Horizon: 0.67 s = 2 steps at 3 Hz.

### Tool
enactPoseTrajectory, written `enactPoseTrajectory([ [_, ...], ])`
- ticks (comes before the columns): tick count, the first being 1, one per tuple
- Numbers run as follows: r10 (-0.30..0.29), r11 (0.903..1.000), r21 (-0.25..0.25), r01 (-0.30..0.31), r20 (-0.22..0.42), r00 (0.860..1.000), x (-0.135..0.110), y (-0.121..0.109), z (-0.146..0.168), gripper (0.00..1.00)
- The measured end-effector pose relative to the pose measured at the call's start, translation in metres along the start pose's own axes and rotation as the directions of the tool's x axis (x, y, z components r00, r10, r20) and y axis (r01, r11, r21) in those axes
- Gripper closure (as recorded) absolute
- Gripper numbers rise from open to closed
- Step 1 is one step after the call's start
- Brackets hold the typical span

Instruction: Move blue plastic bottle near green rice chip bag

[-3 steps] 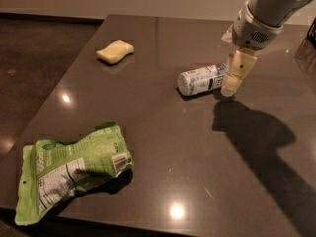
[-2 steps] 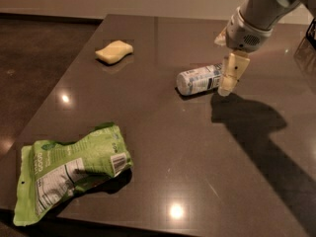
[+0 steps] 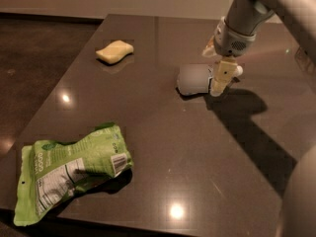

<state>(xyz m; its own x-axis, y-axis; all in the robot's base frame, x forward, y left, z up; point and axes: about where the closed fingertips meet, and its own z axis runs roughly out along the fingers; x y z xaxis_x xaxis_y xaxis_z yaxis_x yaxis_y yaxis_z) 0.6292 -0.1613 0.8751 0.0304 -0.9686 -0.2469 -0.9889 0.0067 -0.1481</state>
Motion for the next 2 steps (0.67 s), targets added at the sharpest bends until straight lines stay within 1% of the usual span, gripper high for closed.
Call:
enactPoseTrajectory([
  [1,-0.015,0.9996,-0.026,0.014,-0.024,1.000,0.0034,-0.0051,0.0063,0.41],
  [2,-0.026,0.9993,-0.027,0.025,-0.032,0.999,0.0030,-0.0075,0.0042,0.64],
])
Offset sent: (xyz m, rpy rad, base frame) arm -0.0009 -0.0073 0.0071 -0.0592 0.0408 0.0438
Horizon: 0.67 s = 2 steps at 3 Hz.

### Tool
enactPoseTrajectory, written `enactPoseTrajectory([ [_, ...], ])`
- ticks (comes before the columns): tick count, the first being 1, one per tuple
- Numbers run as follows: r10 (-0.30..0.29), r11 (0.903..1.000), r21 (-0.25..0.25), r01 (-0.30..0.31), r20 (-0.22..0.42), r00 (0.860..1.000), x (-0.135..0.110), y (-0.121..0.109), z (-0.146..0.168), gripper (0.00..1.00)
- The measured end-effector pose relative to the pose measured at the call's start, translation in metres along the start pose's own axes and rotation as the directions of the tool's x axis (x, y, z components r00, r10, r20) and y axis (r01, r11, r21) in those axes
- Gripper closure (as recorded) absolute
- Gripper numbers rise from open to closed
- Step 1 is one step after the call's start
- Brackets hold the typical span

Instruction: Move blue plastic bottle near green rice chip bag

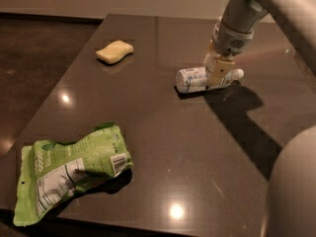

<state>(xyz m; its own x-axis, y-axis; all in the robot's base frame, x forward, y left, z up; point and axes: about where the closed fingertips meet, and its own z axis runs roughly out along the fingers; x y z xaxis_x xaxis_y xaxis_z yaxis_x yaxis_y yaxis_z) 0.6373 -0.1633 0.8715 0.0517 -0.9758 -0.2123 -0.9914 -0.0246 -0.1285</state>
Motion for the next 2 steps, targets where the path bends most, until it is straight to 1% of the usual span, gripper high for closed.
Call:
enactPoseTrajectory([
  [1,-0.025,0.9996,0.015,0.025,0.012,1.000,-0.012,0.009,-0.012,0.88],
  [2,-0.074,0.9967,0.036,0.073,0.045,0.996,-0.038,0.037,-0.034,1.00],
])
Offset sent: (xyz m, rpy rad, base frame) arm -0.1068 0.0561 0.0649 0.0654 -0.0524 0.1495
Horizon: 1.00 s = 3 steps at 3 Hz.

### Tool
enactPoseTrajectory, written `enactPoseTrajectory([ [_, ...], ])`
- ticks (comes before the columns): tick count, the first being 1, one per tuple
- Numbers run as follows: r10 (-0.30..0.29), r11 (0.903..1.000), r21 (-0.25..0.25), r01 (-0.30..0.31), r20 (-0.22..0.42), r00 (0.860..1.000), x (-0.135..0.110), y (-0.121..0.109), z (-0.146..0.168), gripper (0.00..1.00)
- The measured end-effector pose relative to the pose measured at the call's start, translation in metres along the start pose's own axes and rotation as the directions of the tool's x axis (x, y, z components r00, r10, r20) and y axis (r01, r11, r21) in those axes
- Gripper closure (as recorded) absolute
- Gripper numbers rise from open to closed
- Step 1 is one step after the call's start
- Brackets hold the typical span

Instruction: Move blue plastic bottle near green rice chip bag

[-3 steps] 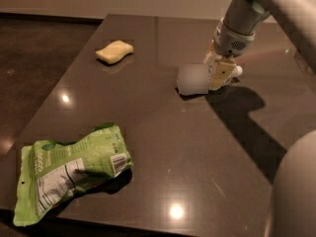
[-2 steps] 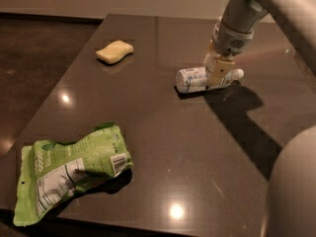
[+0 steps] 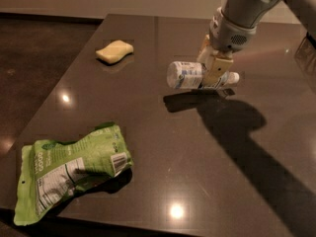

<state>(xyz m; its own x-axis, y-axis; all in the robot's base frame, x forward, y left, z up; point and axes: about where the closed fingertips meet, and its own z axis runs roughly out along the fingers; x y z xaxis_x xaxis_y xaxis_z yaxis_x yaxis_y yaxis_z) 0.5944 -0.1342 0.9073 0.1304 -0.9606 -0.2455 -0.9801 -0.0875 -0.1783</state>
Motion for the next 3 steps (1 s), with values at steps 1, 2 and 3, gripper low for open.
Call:
enactPoseTrajectory([
  [1,-0.064,0.9979,0.004,0.064,0.018,0.998,-0.030,0.037,-0.014,1.00],
  [2,-0.123,0.9924,-0.001,0.123,0.017,0.992,-0.056,0.075,-0.018,1.00],
  [3,-0.181,0.9833,-0.013,0.181,-0.007,0.983,-0.077,0.101,-0.012,0.84],
])
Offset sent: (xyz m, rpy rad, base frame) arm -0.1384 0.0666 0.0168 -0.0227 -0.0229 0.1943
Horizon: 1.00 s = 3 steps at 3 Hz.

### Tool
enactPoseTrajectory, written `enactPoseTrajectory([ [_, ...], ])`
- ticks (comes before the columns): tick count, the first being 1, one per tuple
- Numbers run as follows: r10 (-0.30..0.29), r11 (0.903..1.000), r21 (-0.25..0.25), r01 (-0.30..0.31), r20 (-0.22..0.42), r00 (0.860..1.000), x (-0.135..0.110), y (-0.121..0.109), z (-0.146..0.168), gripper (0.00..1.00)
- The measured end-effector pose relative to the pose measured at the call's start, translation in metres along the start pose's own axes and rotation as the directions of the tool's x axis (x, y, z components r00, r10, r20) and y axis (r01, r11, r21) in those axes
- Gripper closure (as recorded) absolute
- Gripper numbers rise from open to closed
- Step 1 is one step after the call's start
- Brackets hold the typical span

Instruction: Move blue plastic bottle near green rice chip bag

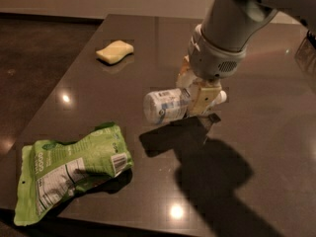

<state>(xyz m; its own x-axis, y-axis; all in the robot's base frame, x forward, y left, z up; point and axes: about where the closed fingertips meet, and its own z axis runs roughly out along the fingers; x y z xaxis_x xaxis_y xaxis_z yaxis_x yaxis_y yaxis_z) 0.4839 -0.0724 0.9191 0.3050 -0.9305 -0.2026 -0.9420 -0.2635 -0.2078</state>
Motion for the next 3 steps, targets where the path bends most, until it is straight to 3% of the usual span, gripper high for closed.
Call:
enactPoseTrajectory([
  [3,-0.071,0.9961,-0.060,0.066,-0.097,0.993,-0.027,0.026,0.035,0.14],
])
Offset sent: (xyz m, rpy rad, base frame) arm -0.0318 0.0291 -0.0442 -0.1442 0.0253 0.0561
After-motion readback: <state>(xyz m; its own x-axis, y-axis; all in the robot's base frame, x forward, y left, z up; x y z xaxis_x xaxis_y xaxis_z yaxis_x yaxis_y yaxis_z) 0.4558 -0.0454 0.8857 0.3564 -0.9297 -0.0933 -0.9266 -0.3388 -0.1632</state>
